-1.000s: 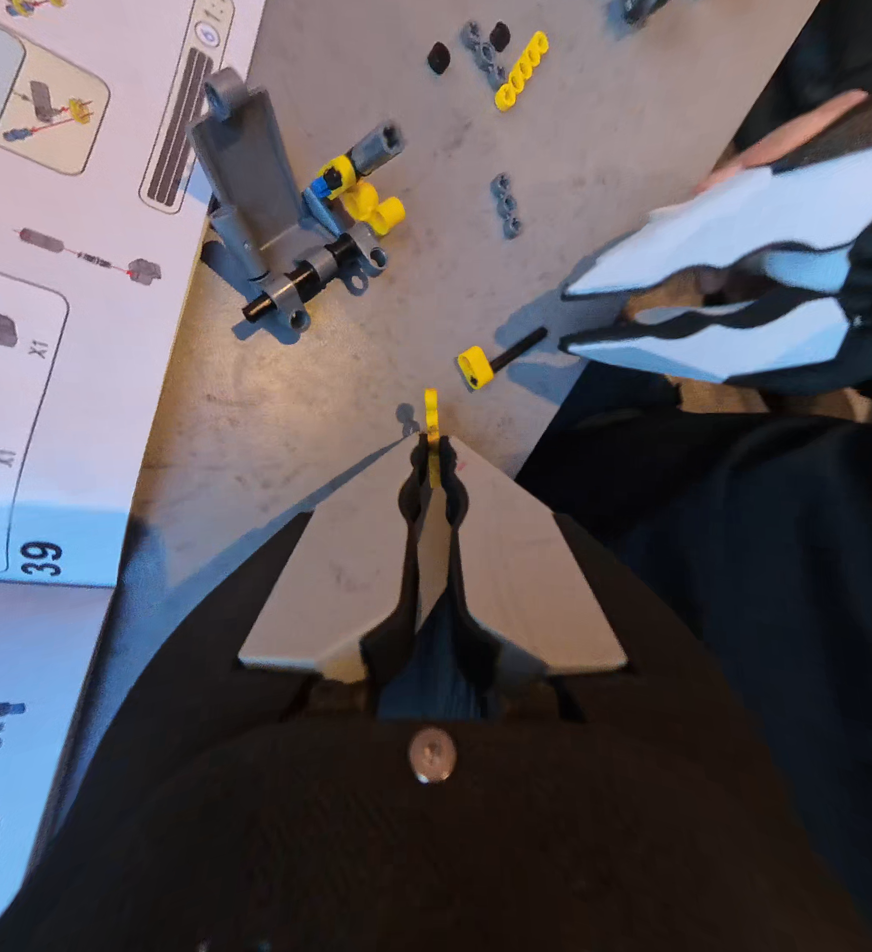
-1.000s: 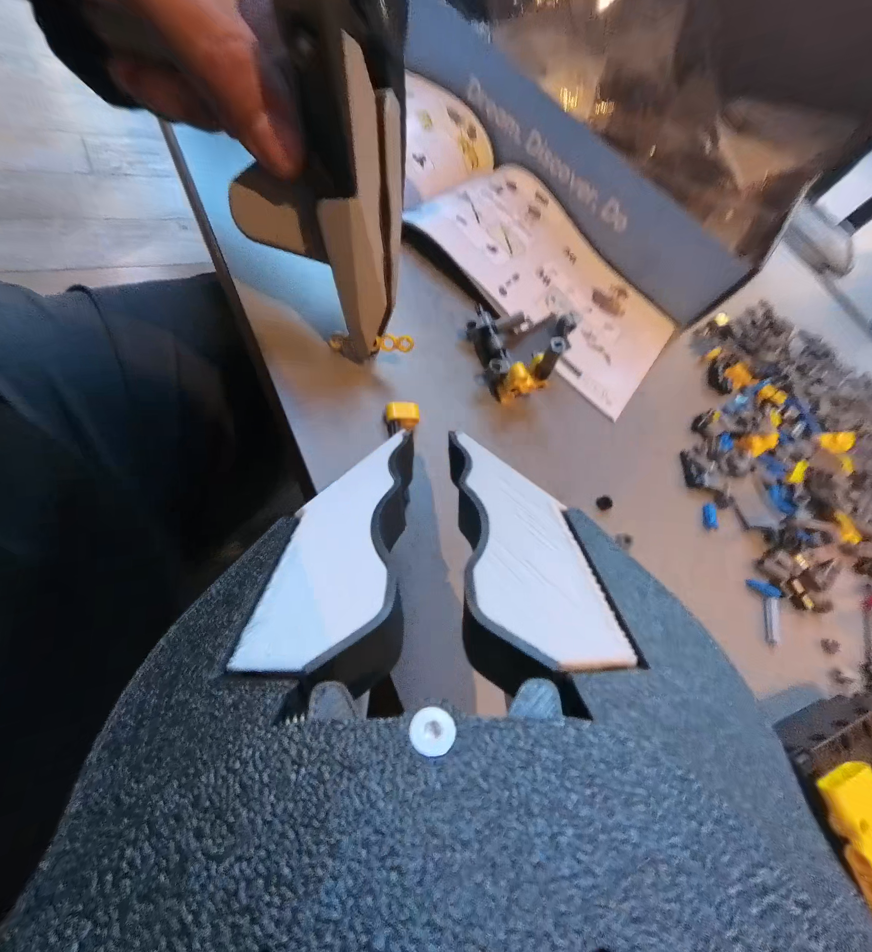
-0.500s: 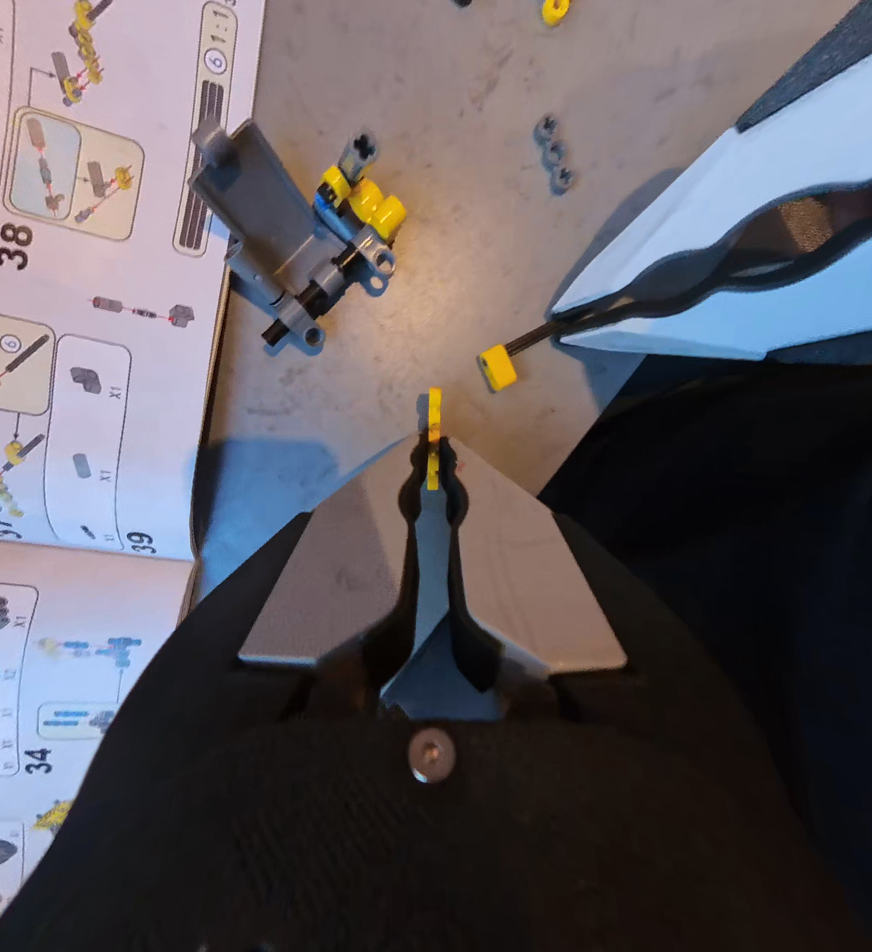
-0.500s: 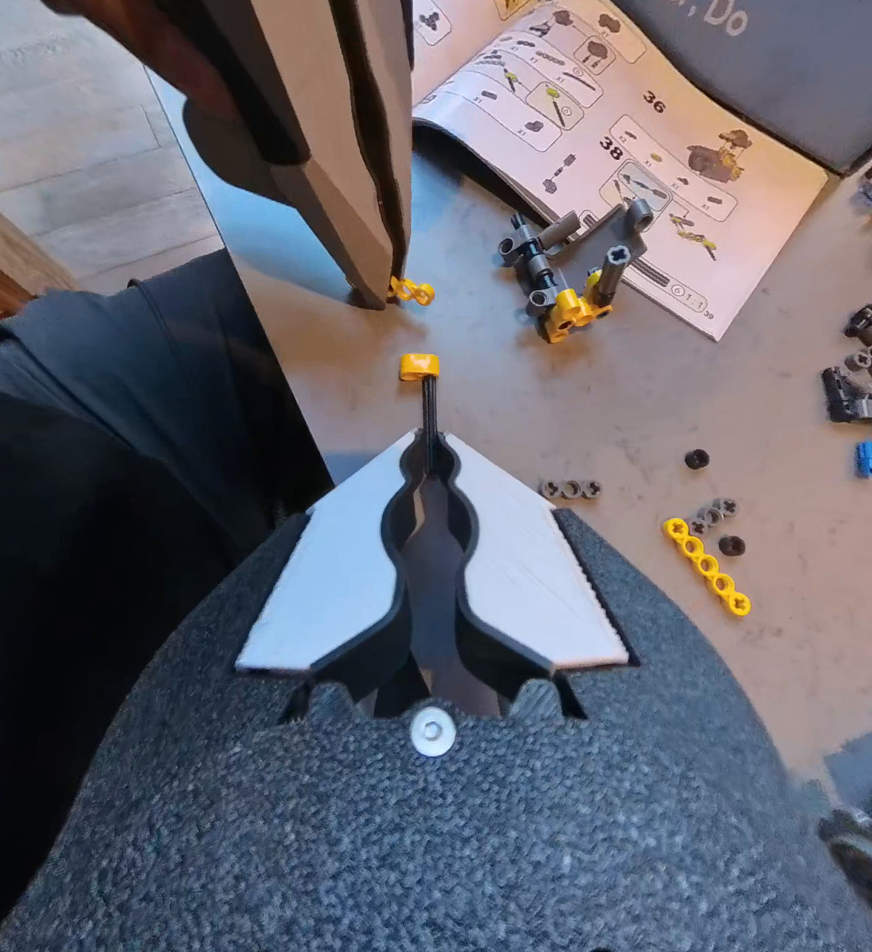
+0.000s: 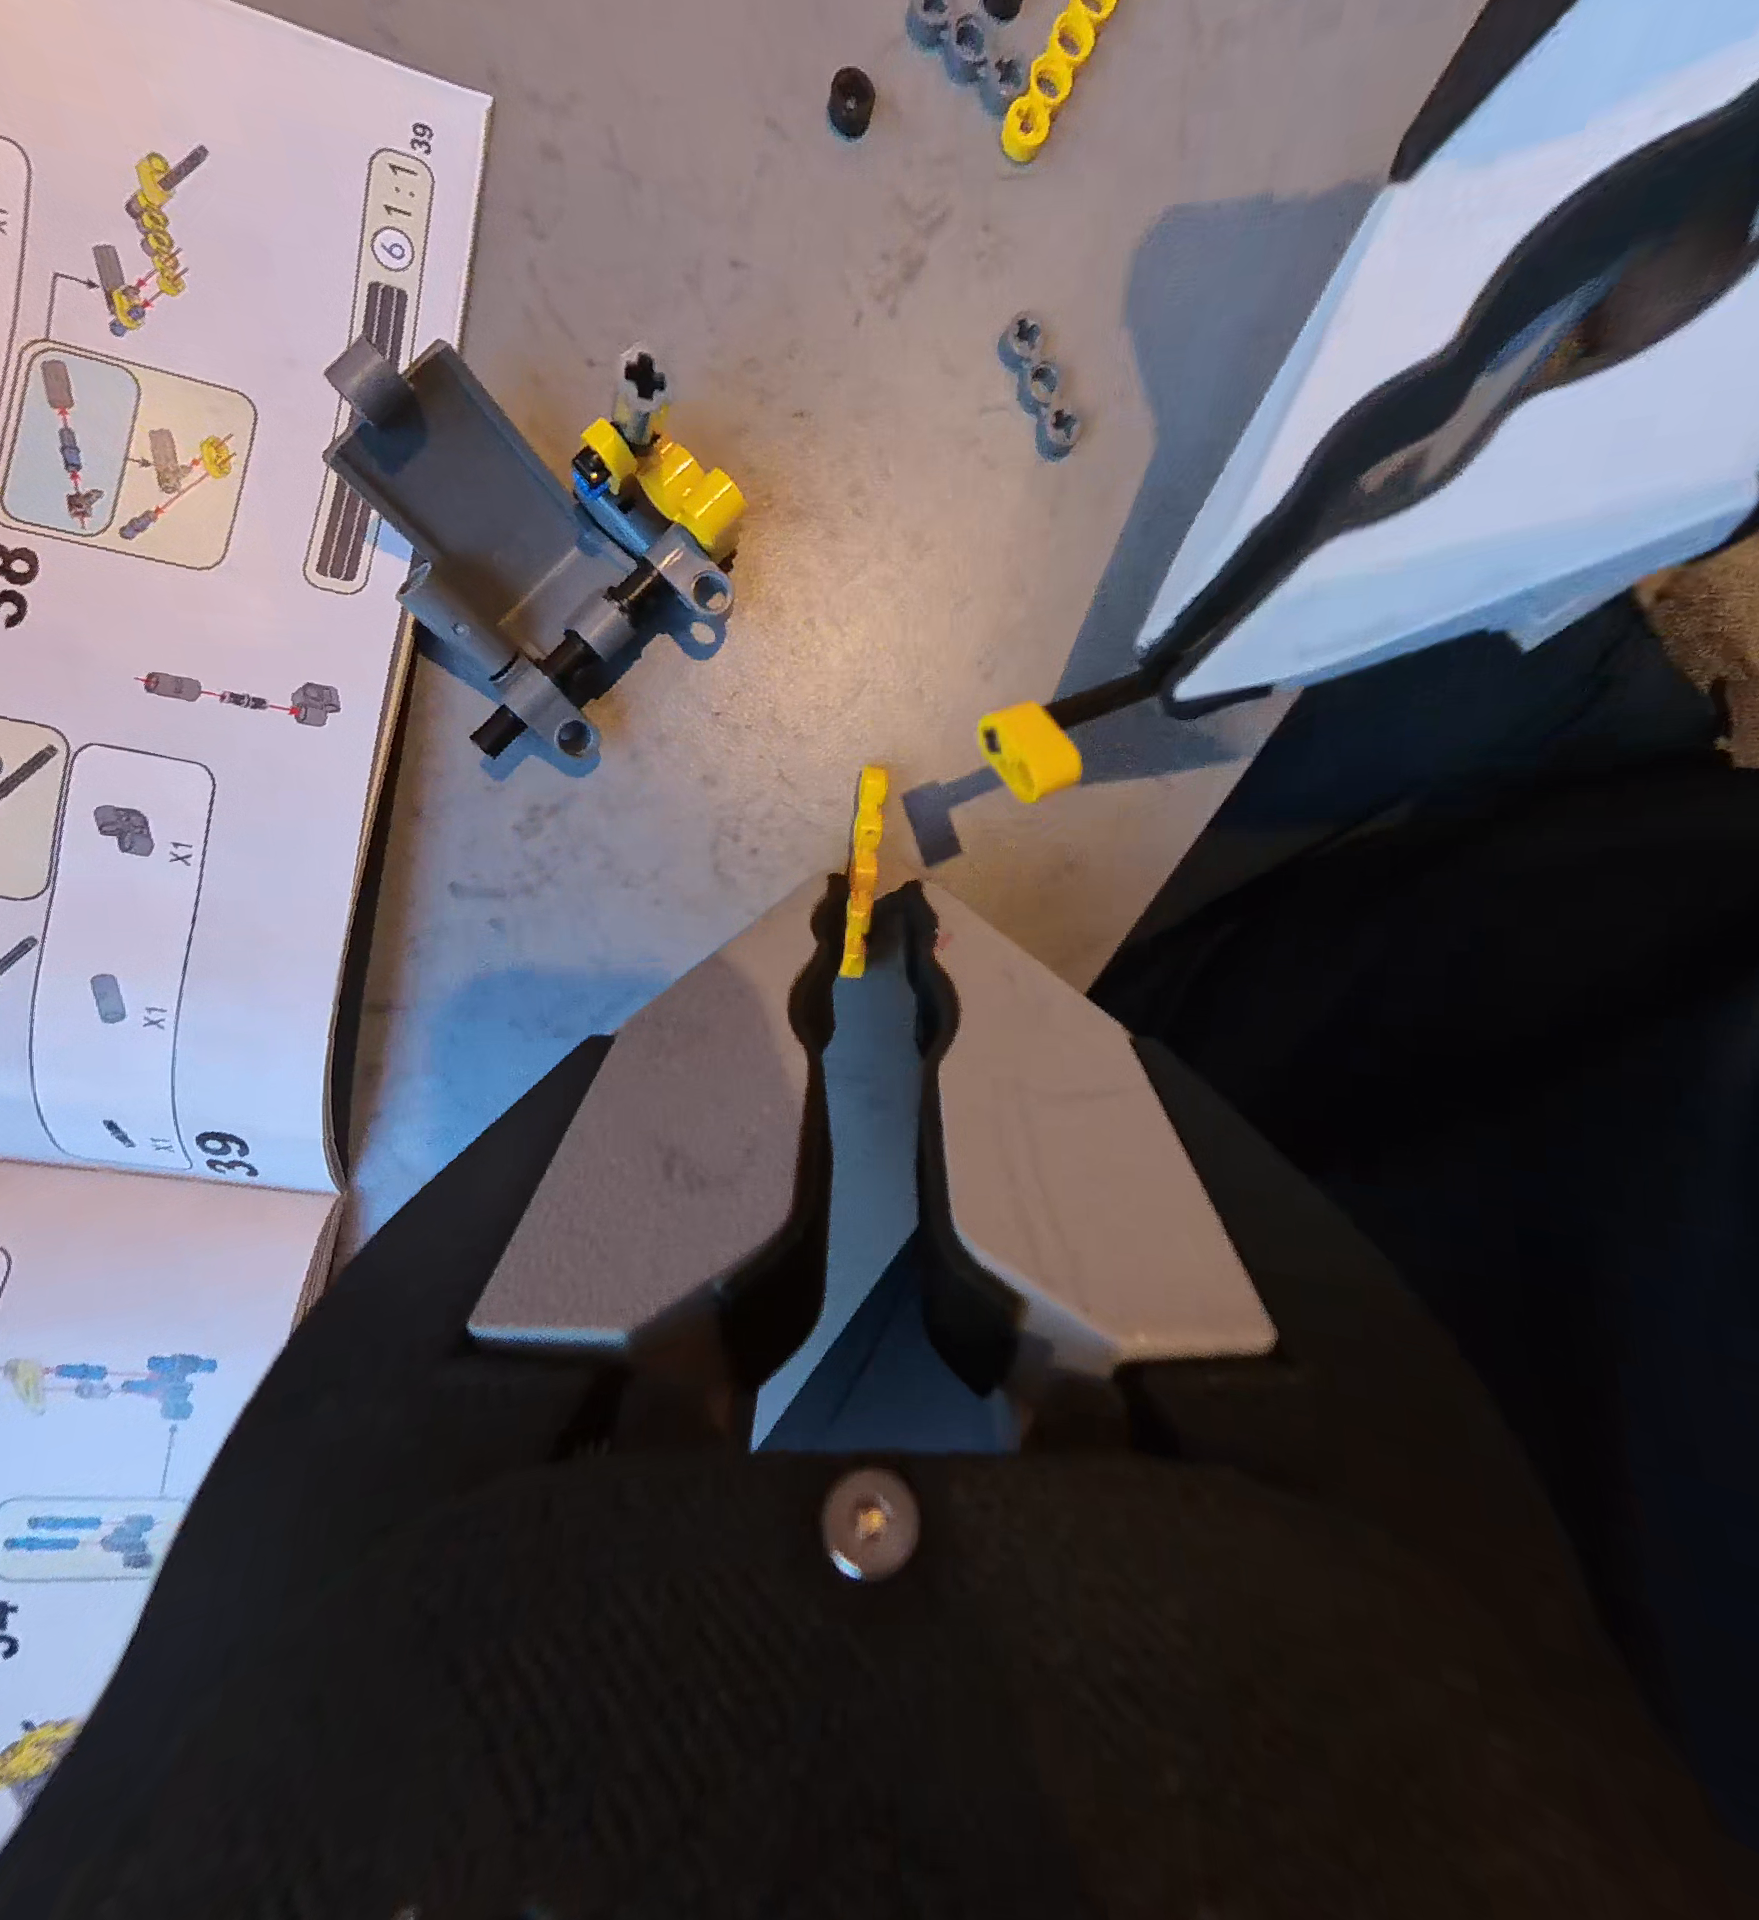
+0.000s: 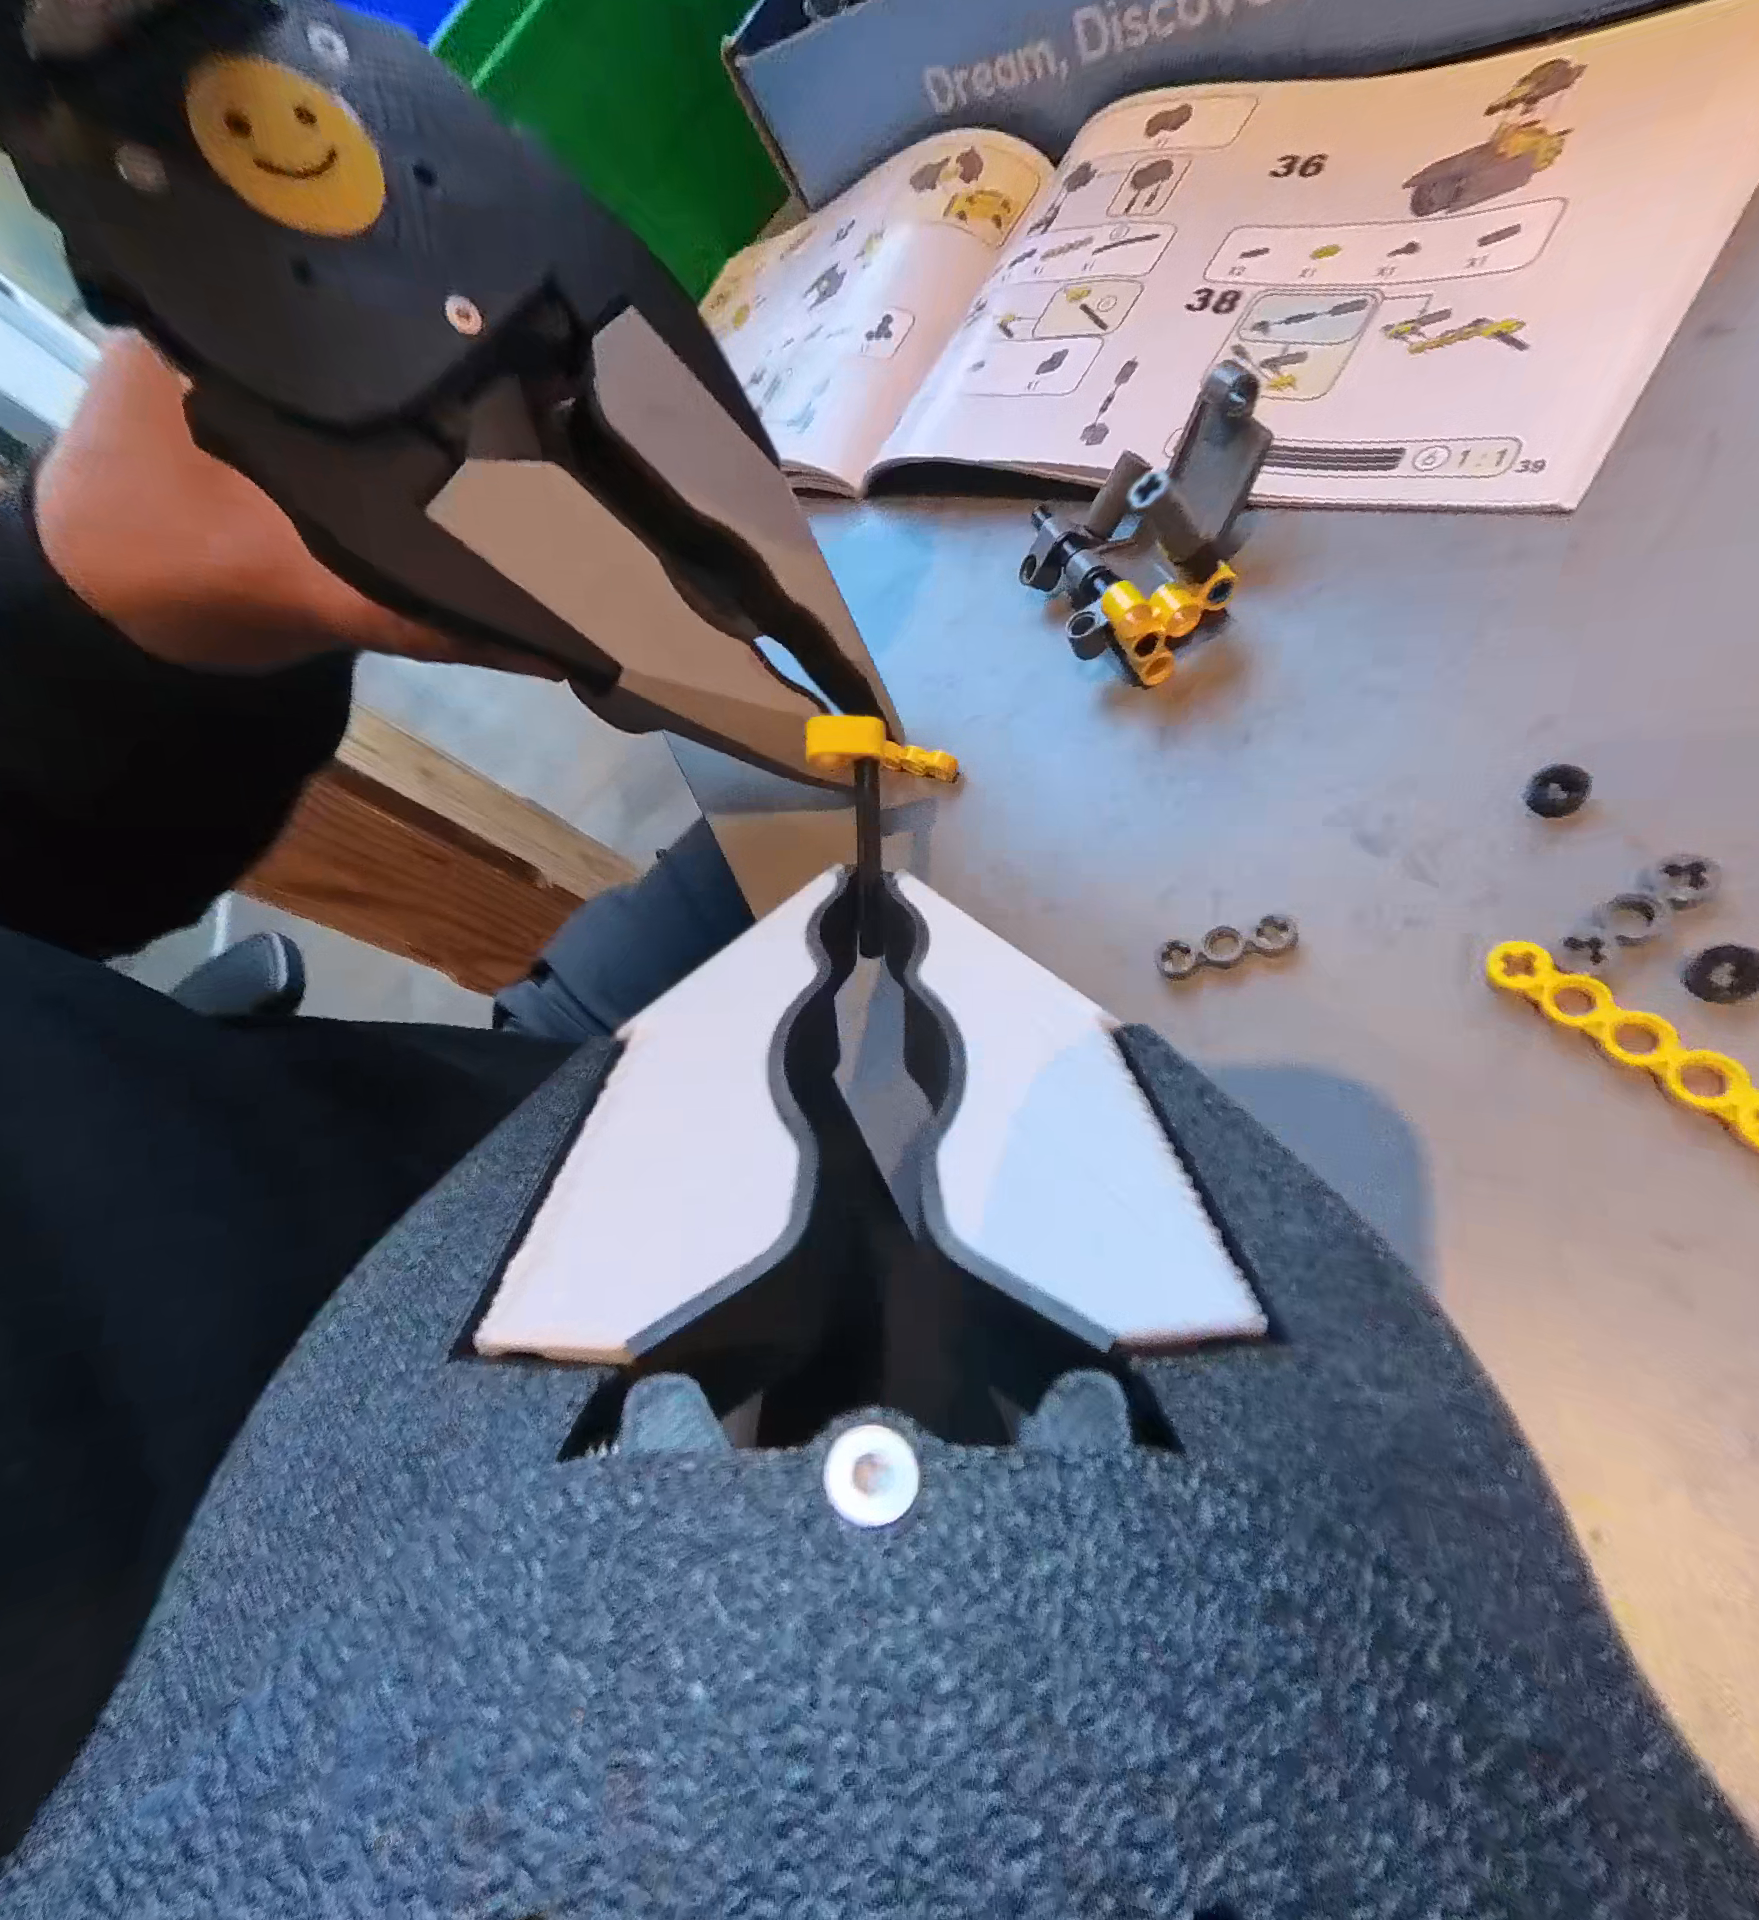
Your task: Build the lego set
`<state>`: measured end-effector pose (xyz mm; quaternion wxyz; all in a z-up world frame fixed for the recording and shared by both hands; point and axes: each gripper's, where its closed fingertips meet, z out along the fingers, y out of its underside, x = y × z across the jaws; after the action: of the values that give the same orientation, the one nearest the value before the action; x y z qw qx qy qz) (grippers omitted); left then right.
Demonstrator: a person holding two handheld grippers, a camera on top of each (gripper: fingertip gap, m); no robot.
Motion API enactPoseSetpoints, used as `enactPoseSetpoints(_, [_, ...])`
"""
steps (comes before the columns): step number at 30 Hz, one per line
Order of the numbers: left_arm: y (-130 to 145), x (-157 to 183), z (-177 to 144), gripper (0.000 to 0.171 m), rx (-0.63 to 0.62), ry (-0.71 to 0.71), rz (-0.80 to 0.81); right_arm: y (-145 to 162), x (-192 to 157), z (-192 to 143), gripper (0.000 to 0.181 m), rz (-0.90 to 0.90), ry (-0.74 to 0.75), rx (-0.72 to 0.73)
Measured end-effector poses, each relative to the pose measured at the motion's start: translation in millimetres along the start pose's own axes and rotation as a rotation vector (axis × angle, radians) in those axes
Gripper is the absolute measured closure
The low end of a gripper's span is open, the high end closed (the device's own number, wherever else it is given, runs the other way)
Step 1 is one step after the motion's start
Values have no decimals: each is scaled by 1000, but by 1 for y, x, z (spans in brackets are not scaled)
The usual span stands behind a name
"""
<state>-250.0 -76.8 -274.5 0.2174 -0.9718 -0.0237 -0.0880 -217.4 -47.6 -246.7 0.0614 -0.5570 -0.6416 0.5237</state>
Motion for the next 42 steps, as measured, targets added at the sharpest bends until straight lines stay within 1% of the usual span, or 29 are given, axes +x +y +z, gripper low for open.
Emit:
enactPoseSetpoints(3, [1, 4, -3, 151, 13, 15, -5, 0, -1, -2, 177, 36, -23, 12])
enactPoseSetpoints(5, [0, 8, -9, 151, 44, 2, 38, 0, -6, -1, 177, 76, -71, 21])
enactPoseSetpoints(9, [-11, 18, -24, 149, 164, -32, 245, -9, -22, -5, 177, 207, -231, 58])
enactPoseSetpoints(11, [-19, 24, -35, 149, 239, 0, 340, -14, -31, -8, 178, 258, -315, 70])
enactPoseSetpoints(13, [-24, 29, -45, 148, 318, 82, 408, -17, -41, -11, 178, 299, -395, 71])
enactPoseSetpoints(16, [-17, 59, -57, 146, 352, 366, 489, -24, -55, -16, 178, 376, -514, 86])
enactPoseSetpoints(17, [-16, 64, -60, 145, 371, 414, 519, -25, -59, -17, 178, 402, -552, 89])
enactPoseSetpoints(19, [-18, 65, -62, 146, 409, 453, 549, -27, -66, -20, 178, 445, -617, 88])
enactPoseSetpoints(23, [-23, 67, -80, 144, 479, 601, 511, -29, -78, -24, 179, 486, -703, 82])
enactPoseSetpoints(26, [-25, 75, -93, 156, 519, 740, 464, -32, -82, -27, 178, 538, -778, 87])
enactPoseSetpoints(28, [-28, 78, -94, 164, 524, 780, 424, -32, -85, -27, 178, 563, -820, 81])
enactPoseSetpoints(31, [-32, 83, -98, 163, 527, 879, 324, -32, -91, -28, 178, 599, -884, 81])
enactPoseSetpoints(33, [-37, 82, -97, 164, 518, 909, 209, -33, -90, -27, 178, 622, -899, 96])
enactPoseSetpoints(34, [-40, 80, -92, 165, 489, 906, 120, -31, -86, -25, 178, 602, -858, 99])
enactPoseSetpoints(35, [-41, 77, -86, 165, 451, 890, 29, -29, -81, -22, 178, 538, -782, 106])
enactPoseSetpoints(36, [-41, 74, -80, 165, 420, 886, -67, -28, -75, -22, 178, 434, -686, 121])
enactPoseSetpoints(38, [-41, 67, -74, 165, 355, 933, -266, -26, -65, -25, 163, 129, -453, 122])
enactPoseSetpoints(40, [-41, 55, -66, 165, 320, 950, -431, -22, -52, -28, 154, -232, -214, 78])
enactPoseSetpoints(42, [-35, 52, -55, 165, 240, 946, -508, -21, -42, -30, 143, -604, -9, 49])
